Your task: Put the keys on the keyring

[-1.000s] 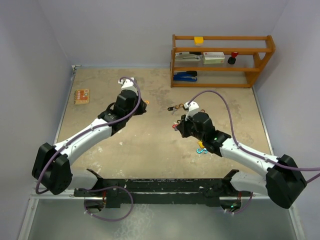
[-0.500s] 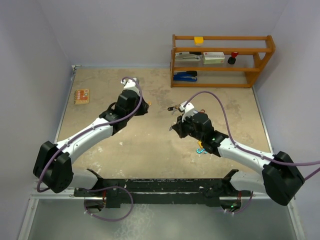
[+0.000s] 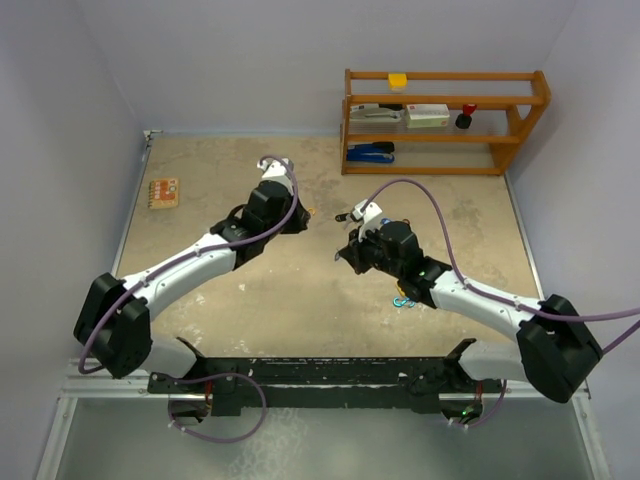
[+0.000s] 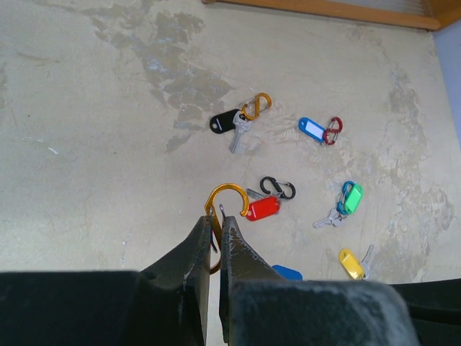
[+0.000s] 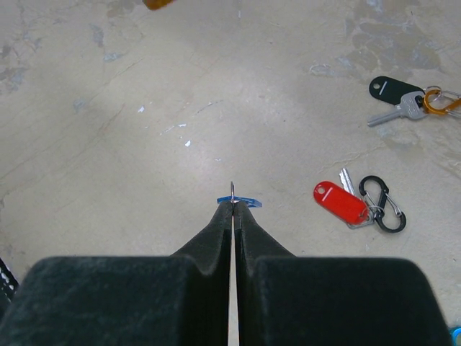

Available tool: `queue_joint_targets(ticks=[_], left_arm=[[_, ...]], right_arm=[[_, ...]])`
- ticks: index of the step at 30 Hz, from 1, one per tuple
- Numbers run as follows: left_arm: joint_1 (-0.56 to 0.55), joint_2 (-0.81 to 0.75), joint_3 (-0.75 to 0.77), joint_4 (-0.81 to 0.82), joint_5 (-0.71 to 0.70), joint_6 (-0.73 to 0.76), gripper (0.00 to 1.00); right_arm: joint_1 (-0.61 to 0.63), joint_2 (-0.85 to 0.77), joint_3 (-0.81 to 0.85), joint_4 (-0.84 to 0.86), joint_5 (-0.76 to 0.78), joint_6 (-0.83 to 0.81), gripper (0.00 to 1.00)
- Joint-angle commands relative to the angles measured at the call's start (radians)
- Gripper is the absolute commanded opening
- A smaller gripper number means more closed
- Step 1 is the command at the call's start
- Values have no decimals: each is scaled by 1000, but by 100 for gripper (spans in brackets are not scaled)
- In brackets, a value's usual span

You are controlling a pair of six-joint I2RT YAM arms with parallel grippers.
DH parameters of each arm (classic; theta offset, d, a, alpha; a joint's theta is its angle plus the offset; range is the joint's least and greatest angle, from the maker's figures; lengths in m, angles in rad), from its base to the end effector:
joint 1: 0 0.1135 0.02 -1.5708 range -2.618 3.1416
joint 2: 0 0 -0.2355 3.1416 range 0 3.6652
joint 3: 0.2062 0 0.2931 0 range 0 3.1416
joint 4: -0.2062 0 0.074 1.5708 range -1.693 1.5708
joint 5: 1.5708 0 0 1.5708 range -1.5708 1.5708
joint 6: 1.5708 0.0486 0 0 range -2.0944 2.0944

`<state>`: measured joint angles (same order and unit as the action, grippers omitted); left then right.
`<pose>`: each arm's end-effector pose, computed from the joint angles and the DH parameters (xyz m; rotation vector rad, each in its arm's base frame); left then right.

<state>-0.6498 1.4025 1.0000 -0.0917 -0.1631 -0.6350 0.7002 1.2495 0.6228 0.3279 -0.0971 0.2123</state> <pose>0.3037 -0.2208 0.2307 -0.0875 2.1156 -0.6182 0.2494 0.2163 0.1813 -0.5334 1.8564 0.7121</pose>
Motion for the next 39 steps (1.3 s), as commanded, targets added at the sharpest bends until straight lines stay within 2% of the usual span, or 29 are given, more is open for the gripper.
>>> queue_joint_targets(ticks=[1, 39], left_arm=[[-29, 26, 64, 27, 6, 1, 0], [-81, 129, 141, -58, 128, -17, 0]], right_arm=[[3, -33, 44, 27, -16, -35, 0], [10, -9, 101, -30, 23, -122, 0]])
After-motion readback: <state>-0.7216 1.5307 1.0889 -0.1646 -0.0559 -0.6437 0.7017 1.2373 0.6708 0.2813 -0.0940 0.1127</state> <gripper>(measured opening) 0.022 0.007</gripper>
